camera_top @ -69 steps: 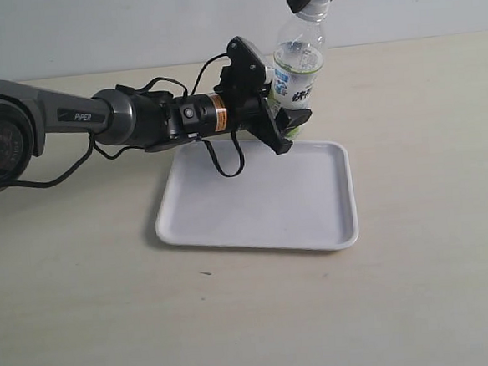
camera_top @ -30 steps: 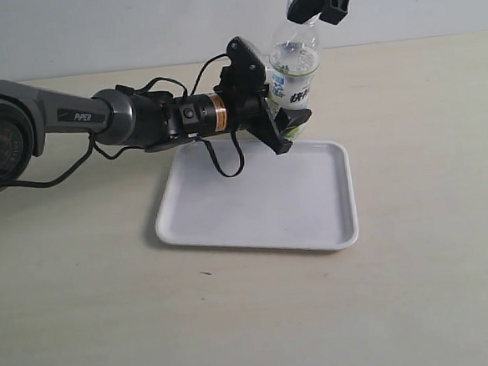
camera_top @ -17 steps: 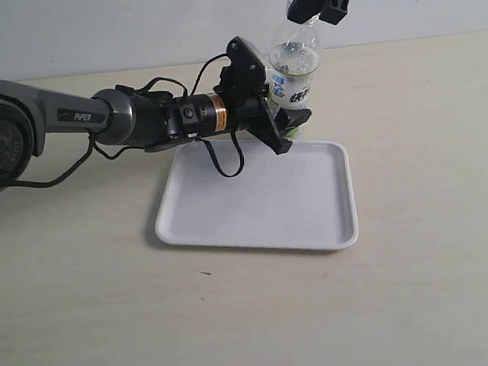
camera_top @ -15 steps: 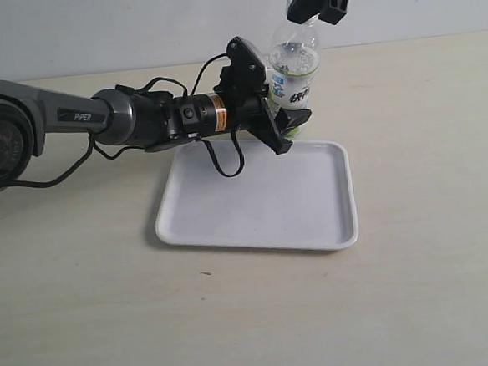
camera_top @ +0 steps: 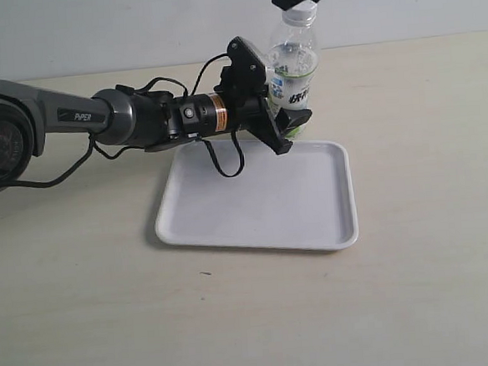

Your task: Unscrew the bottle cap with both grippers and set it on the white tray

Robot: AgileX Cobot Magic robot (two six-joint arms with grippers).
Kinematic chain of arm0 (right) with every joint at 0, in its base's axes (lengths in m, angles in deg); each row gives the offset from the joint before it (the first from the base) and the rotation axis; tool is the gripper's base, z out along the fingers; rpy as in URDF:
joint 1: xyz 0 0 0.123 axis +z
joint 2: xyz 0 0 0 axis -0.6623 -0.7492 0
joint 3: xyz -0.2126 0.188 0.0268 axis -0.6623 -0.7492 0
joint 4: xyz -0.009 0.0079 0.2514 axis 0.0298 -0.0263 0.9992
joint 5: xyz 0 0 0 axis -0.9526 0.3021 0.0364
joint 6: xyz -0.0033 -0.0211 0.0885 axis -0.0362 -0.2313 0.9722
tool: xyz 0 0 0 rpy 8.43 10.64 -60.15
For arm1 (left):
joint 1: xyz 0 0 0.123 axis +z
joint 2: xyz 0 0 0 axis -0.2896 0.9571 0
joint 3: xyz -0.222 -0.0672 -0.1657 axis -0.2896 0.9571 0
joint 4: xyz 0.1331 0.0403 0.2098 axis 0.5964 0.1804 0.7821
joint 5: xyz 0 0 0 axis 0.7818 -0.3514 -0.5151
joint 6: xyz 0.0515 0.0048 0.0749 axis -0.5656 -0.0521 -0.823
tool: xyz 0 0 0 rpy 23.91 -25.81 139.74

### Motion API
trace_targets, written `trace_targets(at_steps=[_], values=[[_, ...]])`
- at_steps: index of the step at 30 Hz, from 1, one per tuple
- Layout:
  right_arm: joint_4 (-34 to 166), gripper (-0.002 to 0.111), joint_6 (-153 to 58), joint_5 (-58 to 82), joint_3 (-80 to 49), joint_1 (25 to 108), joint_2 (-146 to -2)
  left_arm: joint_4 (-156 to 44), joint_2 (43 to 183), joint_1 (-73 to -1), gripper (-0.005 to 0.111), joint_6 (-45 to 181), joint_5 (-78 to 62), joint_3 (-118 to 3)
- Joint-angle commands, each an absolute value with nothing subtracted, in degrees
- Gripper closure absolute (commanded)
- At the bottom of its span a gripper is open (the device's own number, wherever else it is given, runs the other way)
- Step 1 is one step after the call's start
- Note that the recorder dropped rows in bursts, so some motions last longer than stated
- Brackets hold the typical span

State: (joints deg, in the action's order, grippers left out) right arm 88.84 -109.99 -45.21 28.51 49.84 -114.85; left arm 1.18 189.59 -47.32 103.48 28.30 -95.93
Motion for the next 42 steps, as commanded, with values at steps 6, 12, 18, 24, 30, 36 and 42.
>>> trace_targets(at_steps=[6, 12, 18, 24, 30, 36, 42], values=[[77.0, 0.036, -57.1, -49.5, 28.7, 50.1, -112.5, 2.5, 189.4, -47.8, 0.107, 103.0, 26.8, -95.6], [77.6, 0.036, -56.7, -49.3, 28.7, 50.1, -112.7, 2.5, 189.4, -47.8, 0.107, 103.0, 25.7, -95.6], [77.8, 0.036, -56.9, -49.4, 28.7, 50.1, -113.8, 2.5, 189.4, -47.8, 0.107, 103.0, 24.3, -95.6], [77.8, 0.036, -57.2, -47.6, 28.7, 50.1, -114.7, 2.5, 189.2, -47.8, 0.107, 103.0, 23.8, -95.6], [77.9, 0.036, -57.7, -47.3, 28.7, 50.4, -115.8, 2.5, 189.2, -47.8, 0.107, 103.0, 23.8, -95.6], [77.7, 0.036, -58.6, -45.4, 28.7, 51.1, -116.0, 2.5, 189.2, -47.8, 0.107, 103.1, 23.8, -95.6], [77.3, 0.039, -58.8, -46.0, 28.7, 51.2, -116.2, 2.4, 189.2, -47.8, 0.107, 103.1, 23.8, -95.6]])
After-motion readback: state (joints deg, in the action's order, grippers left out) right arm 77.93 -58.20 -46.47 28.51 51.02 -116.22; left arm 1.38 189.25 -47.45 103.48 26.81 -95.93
